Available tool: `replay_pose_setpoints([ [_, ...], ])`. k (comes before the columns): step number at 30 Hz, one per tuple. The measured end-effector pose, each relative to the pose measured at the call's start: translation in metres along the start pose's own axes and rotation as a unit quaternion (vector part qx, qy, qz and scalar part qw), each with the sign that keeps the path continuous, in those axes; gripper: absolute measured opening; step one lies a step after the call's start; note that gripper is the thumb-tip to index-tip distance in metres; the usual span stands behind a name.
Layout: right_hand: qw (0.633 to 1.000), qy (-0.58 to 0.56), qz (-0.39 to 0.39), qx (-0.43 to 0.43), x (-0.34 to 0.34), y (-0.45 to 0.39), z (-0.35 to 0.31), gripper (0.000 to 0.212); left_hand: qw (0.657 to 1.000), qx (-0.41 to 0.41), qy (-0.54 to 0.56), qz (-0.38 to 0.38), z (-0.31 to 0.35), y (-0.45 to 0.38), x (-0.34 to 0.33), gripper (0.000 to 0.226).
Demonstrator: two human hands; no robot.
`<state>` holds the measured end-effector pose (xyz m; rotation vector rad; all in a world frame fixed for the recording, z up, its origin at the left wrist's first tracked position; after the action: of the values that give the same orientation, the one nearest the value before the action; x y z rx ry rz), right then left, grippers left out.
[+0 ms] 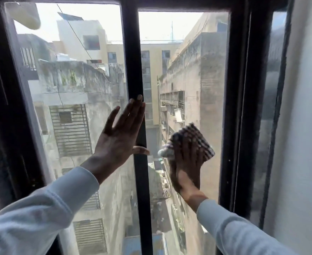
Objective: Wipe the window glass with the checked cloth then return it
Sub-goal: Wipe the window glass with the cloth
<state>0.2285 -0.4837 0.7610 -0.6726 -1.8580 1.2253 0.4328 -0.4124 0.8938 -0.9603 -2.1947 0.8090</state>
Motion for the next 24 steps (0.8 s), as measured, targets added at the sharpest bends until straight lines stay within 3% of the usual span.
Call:
replay_pose_setpoints([
  [1, 0.995, 0.006, -0.051, 0.089, -0.008, 0.008, -0.004, 0.066, 1.000, 0.000, 0.001, -0.003, 0.001, 0.000, 0.000, 0.144],
  [3, 0.966, 0.043, -0.072, 0.243, -0.004, -0.033, -0.001, 0.067, 1.000, 0.005, -0.006, 0.000, 0.001, 0.000, 0.002, 0.143],
  [5, 0.981, 0.027, -0.018, 0.192, 0.004, -0.078, 0.016, 0.062, 1.000, 0.015, -0.016, 0.011, 0.001, 0.000, 0.001, 0.142],
  [7, 0.998, -0.047, 0.041, -0.021, 0.013, -0.064, 0.023, 0.060, 1.000, 0.016, 0.005, 0.003, 0.001, 0.000, 0.002, 0.142],
  [8, 0.995, -0.053, 0.044, -0.071, 0.006, -0.033, 0.021, 0.063, 1.000, 0.015, 0.016, -0.002, 0.001, 0.000, 0.003, 0.142],
  [9, 0.997, -0.044, 0.020, -0.062, -0.001, 0.002, 0.011, 0.066, 1.000, 0.016, 0.024, -0.005, 0.002, 0.000, 0.003, 0.143],
  [10, 0.999, -0.035, -0.034, 0.008, -0.006, 0.025, 0.004, 0.067, 1.000, 0.019, 0.023, -0.006, 0.002, 0.001, 0.002, 0.143],
  [13, 0.976, 0.003, -0.063, 0.208, 0.003, -0.029, 0.021, 0.061, 0.999, 0.019, 0.027, -0.001, 0.002, 0.000, 0.001, 0.143],
  [15, 0.993, 0.001, 0.004, 0.121, 0.020, -0.076, 0.039, 0.057, 0.999, 0.026, 0.028, 0.008, 0.001, 0.000, -0.002, 0.142],
  [17, 0.994, -0.031, 0.068, -0.084, 0.029, -0.062, 0.035, 0.058, 0.999, 0.026, 0.034, 0.004, 0.001, 0.000, -0.002, 0.142],
  [18, 0.989, -0.034, 0.062, -0.129, 0.021, -0.033, 0.028, 0.058, 0.999, 0.025, 0.036, 0.002, 0.001, 0.000, -0.002, 0.142],
  [19, 0.994, -0.027, 0.012, -0.104, 0.014, -0.005, 0.015, 0.057, 0.999, 0.027, 0.037, 0.002, 0.001, 0.000, -0.002, 0.142],
  [21, 0.986, -0.080, -0.132, 0.060, 0.004, 0.003, 0.002, 0.050, 0.999, 0.026, 0.046, 0.003, 0.001, -0.001, 0.001, 0.144],
  [22, 0.976, -0.083, -0.169, 0.113, 0.007, -0.014, 0.003, 0.046, 0.999, 0.024, 0.049, 0.003, 0.001, -0.001, 0.002, 0.144],
  [24, 0.985, -0.035, -0.130, 0.103, 0.014, -0.055, 0.009, 0.045, 0.999, 0.026, 0.048, 0.004, 0.000, -0.001, 0.002, 0.145],
])
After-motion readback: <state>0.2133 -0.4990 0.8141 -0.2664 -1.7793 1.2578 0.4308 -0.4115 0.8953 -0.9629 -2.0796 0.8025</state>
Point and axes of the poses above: each hand's wrist, its own y-axis away from the middle knuckle, its own x-axis out of the back of the hand, z = x × y, the point moved 2 cm from there along -y, towards the middle knuckle, and after that the axes turned 10 degrees about -y, right-handed, at the moved point
